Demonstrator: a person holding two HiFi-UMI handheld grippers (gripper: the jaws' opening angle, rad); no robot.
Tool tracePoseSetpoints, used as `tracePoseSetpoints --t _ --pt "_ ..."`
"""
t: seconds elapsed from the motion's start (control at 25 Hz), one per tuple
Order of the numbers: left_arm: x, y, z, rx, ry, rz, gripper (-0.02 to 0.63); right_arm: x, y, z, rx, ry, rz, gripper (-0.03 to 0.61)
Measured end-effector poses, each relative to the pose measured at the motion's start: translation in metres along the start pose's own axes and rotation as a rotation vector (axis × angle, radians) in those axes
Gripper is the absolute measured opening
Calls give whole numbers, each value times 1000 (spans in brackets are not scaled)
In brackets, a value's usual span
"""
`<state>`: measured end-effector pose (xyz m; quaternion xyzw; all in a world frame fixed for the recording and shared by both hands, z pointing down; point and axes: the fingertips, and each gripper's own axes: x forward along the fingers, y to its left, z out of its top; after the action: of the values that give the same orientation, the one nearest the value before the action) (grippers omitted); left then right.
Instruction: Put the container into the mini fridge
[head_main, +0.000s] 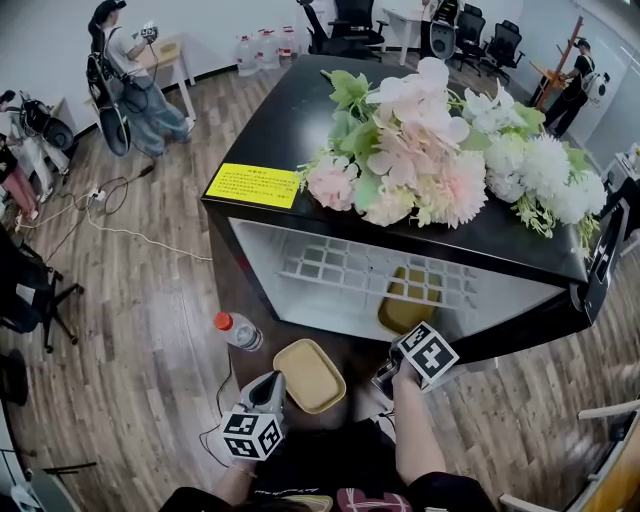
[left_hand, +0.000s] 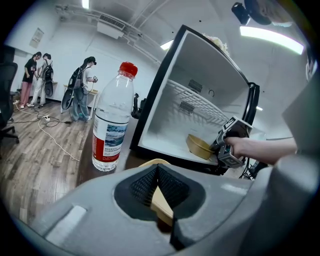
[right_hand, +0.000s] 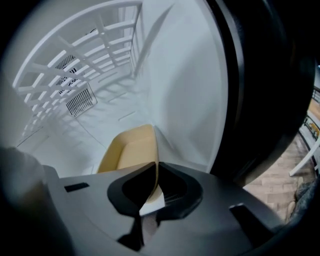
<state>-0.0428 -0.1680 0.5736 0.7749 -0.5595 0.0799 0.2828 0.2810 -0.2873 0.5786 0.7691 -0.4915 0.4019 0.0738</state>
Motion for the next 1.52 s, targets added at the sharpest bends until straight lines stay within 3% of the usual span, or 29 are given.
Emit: tracePoseSetpoints --t 0.48,0.6,0.8,1.2,1.52 --pt "-3 8 2 -25 -16 26 8 4 -3 6 -20 -6 -19 29" --pt "-6 14 3 -44 -28 43 8 3 2 8 -12 -7 18 111" --pt "-7 12 3 -24 -27 27 8 -3 7 8 -13 -18 58 160" --pt "-16 7 6 -20 -58 -4 8 -27 7 3 -29 -30 129 202" --pt "-20 -7 4 23 -53 -76 8 -59 7 -8 -38 -58 198 235"
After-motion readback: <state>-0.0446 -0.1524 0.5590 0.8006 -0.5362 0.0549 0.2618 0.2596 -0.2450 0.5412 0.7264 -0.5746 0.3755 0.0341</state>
